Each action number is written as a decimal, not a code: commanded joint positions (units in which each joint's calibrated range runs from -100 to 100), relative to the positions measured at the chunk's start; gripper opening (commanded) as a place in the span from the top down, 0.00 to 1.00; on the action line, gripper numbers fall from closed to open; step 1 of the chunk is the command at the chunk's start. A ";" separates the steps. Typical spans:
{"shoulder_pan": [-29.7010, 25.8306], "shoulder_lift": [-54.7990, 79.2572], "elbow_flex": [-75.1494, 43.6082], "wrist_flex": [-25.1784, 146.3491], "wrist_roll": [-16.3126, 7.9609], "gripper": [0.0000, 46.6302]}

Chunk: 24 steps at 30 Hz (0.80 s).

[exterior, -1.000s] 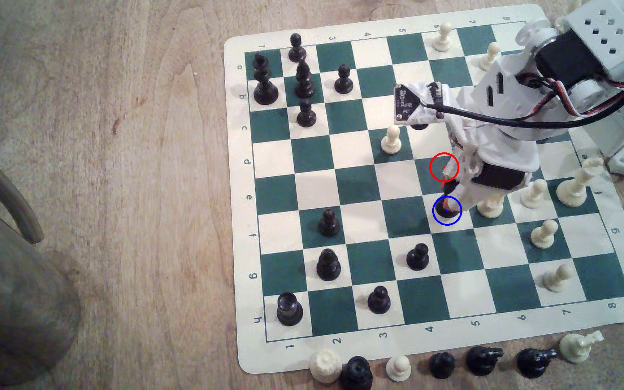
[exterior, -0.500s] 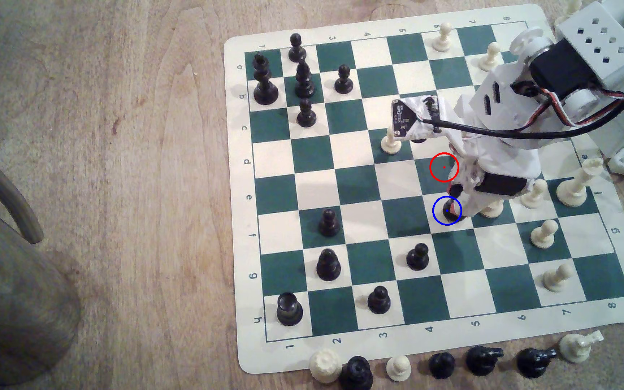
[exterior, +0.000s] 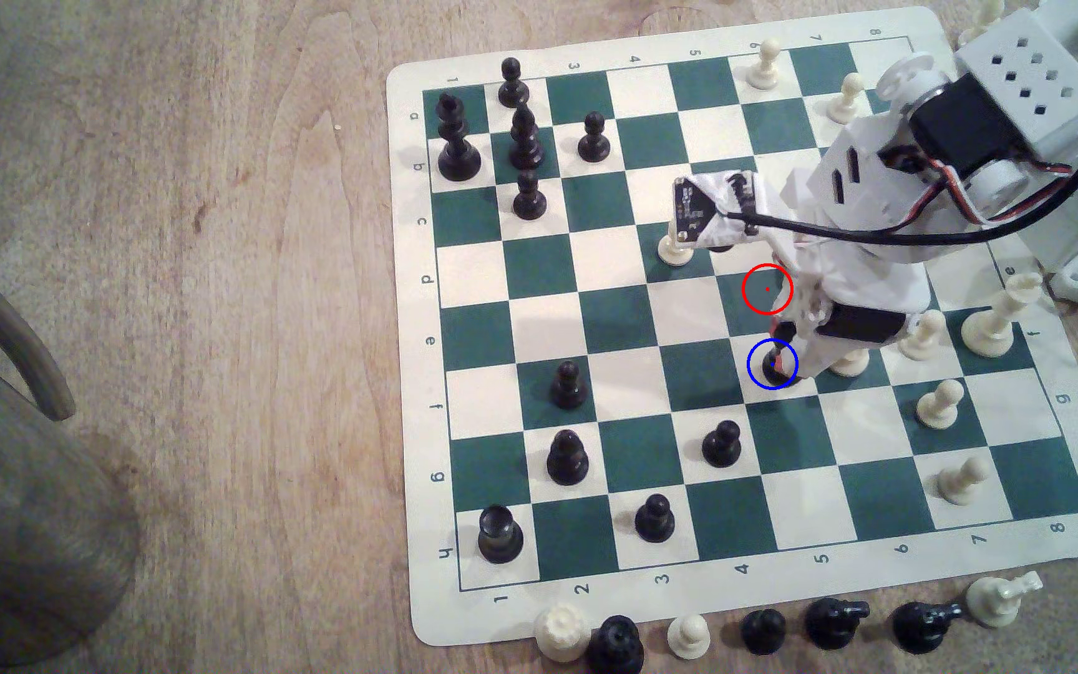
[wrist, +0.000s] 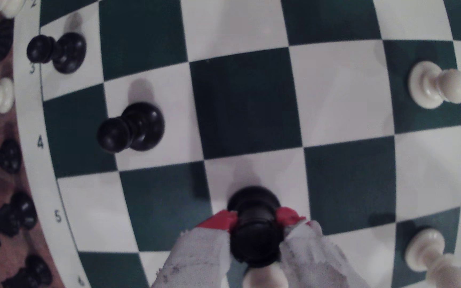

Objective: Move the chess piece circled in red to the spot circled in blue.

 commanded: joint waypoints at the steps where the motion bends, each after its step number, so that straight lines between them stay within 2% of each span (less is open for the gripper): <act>1: 0.58 -0.20 -5.05 -0.96 -0.24 0.99; 12: 0.58 0.31 -4.69 -1.78 -0.34 0.98; 16: 0.58 0.31 -4.33 -1.78 -0.10 0.93; 17: 0.66 0.40 -4.33 -1.78 -0.10 0.90; 18: 0.74 0.65 -4.33 -1.37 0.20 0.73; 19: 0.82 0.74 -4.15 -1.04 0.44 0.61; 20: 0.82 0.48 -3.78 -1.04 0.44 0.54; 22: 1.05 -0.79 -2.70 -1.70 0.49 0.48; 24: 1.21 -1.22 -2.61 -1.62 0.49 0.47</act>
